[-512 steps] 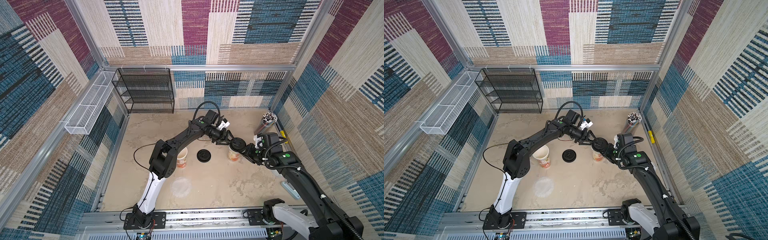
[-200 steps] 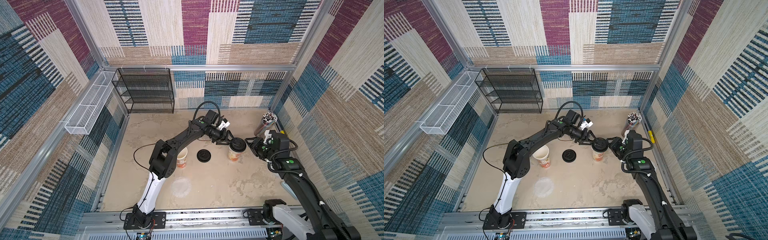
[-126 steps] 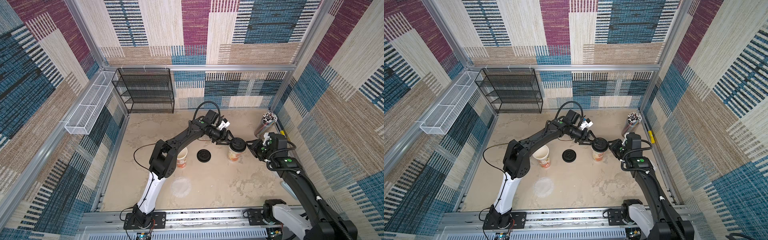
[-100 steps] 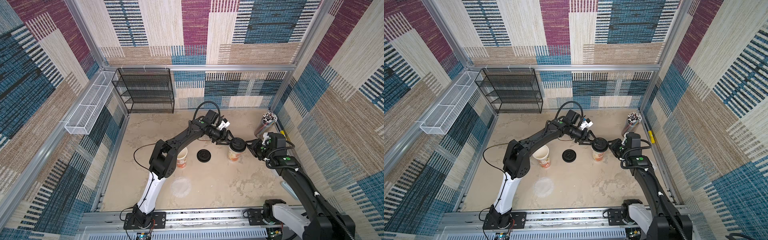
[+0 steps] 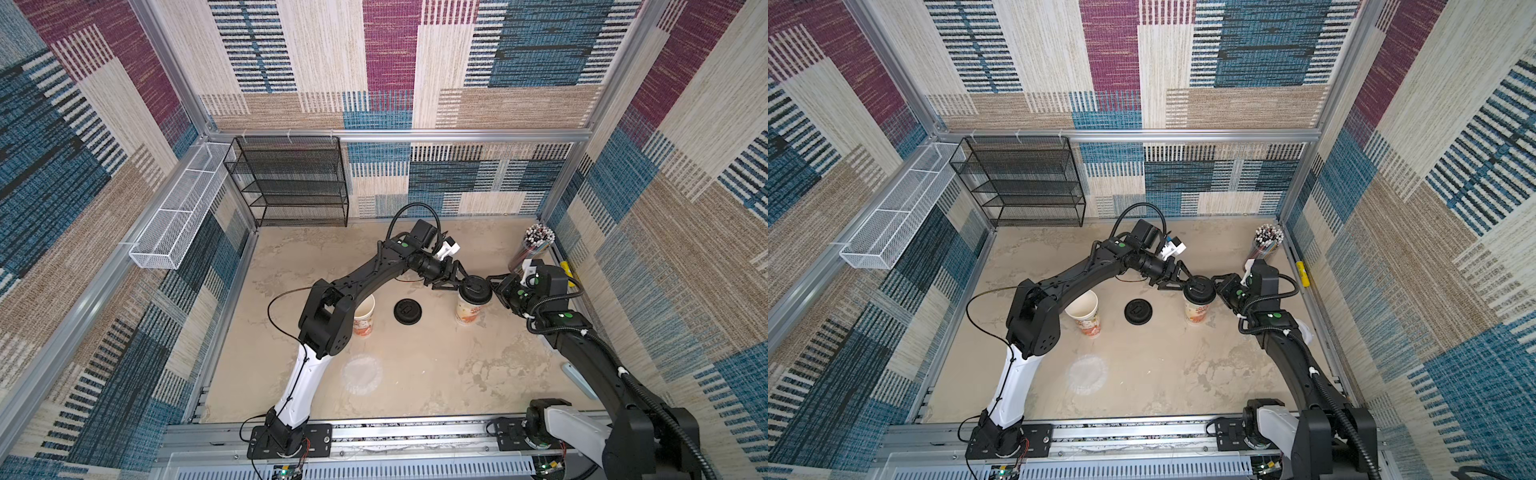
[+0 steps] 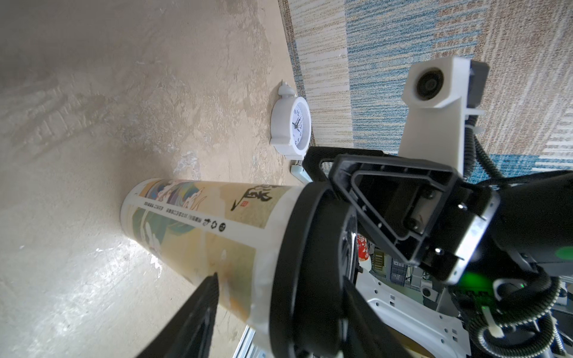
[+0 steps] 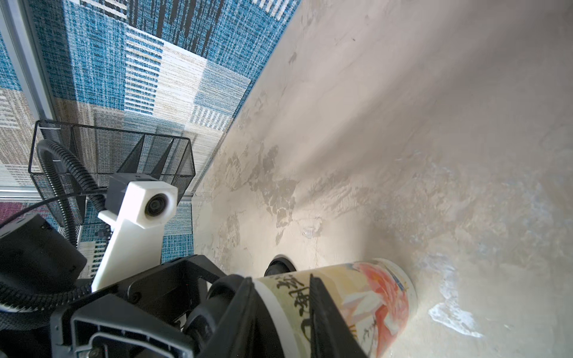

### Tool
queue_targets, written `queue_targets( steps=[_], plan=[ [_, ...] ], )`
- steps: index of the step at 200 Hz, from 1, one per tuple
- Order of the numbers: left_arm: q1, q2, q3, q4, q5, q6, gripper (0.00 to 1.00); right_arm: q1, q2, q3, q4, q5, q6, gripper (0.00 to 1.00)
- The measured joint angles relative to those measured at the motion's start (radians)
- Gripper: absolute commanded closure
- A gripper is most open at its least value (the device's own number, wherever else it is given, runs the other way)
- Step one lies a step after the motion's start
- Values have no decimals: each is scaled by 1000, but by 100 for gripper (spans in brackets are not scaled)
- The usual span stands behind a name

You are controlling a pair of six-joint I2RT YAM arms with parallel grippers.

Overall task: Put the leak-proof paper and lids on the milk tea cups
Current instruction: Secure the cup lid on the cup.

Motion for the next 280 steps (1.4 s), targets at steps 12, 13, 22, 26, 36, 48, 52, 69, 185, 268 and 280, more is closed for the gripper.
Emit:
queue_targets(
  steps=[12, 13, 22, 26, 36, 48, 52, 69, 185, 268, 280],
  plan=[
    [0, 0, 0, 0, 0, 0, 39, 0, 1, -5, 11, -1, -7, 71],
    [0, 0, 0, 0, 0, 0, 39, 0, 1, -5, 12, -1, -8, 71],
    [0, 0, -2, 1, 1, 0, 39, 0, 1, -8, 16, -2, -14, 71],
    [0, 0, -3, 1, 1, 0, 39, 0, 1, -9, 18, -2, -15, 71],
    [0, -1, -4, 2, 1, 0, 39, 0, 1, -12, 23, -3, -18, 71],
    [0, -1, -5, 3, 1, 0, 39, 0, 0, -15, 29, -3, -22, 71],
    [0, -1, -5, 3, 2, 0, 39, 0, 0, -17, 32, -3, -23, 71],
    [0, -1, -8, 7, 8, 0, 39, 0, -1, -17, 34, -3, -23, 70],
    [-3, -1, -11, 1, 24, 4, 39, 6, -235, 56, -430, -32, -68, 69],
    [-3, 3, -4, 0, 22, 4, 39, 6, -273, 18, -418, -121, -48, 69],
    [-4, 3, -4, 0, 22, 4, 39, 6, -265, 10, -404, -127, -48, 70]
  ],
)
